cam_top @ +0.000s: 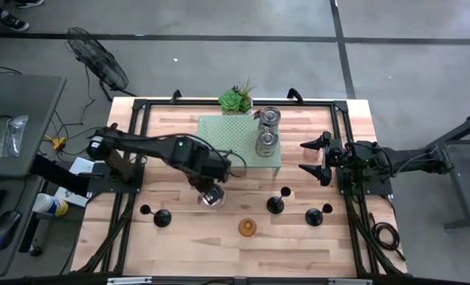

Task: Pick & Place candle stick holders
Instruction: Put the silver scented candle on the shelf

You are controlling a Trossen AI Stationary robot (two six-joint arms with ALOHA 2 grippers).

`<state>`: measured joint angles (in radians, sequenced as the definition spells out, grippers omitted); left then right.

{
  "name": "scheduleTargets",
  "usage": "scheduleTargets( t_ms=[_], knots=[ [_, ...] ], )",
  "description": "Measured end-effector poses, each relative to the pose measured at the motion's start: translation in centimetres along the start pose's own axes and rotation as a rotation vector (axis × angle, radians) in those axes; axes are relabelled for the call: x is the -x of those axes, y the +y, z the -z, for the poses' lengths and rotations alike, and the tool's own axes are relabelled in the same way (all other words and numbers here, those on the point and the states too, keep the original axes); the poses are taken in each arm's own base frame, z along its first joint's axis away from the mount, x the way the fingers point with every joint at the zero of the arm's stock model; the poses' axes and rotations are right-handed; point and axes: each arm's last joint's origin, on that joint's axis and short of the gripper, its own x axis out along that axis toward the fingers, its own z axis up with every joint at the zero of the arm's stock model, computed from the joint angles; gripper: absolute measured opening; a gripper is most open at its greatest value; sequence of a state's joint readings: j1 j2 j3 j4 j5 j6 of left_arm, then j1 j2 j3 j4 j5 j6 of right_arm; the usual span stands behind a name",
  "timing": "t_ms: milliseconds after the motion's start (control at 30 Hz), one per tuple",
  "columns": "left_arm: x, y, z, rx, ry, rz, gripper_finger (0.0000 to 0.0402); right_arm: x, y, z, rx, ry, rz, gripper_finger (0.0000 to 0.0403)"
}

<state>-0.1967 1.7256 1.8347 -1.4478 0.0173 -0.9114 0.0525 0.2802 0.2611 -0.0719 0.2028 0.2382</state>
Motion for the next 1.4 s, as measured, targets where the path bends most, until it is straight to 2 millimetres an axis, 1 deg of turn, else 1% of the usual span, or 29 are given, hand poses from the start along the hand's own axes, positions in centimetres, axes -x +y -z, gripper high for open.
scheduleTargets(
  t_ms=[267, 533, 933, 1133, 1400],
  knots=[
    [3.0, 1.6, -1.7, 0.025, -0.078, -0.006, 0.0000, 0.0, 0.0, 0.0, 0.000, 0.000, 0.000, 0.0400],
    [4.4, 3.2, -3.5, 0.059, -0.143, -0.003, 0.0000, 0.0, 0.0, 0.0, 0.000, 0.000, 0.000, 0.0400],
    [4.7, 6.1, -6.5, 0.115, -0.223, -0.037, 0.0000, 0.0, 0.0, 0.0, 0.000, 0.000, 0.000, 0.0400],
    [4.2, 7.6, -8.5, 0.157, -0.252, -0.054, 0.0000, 0.0, 0.0, 0.0, 0.000, 0.000, 0.001, 0.0400],
    [3.4, 9.0, -11.3, 0.214, -0.321, -0.034, 0.0000, 0.0, 0.0, 0.0, 0.000, 0.000, 0.000, 0.0400]
  ],
)
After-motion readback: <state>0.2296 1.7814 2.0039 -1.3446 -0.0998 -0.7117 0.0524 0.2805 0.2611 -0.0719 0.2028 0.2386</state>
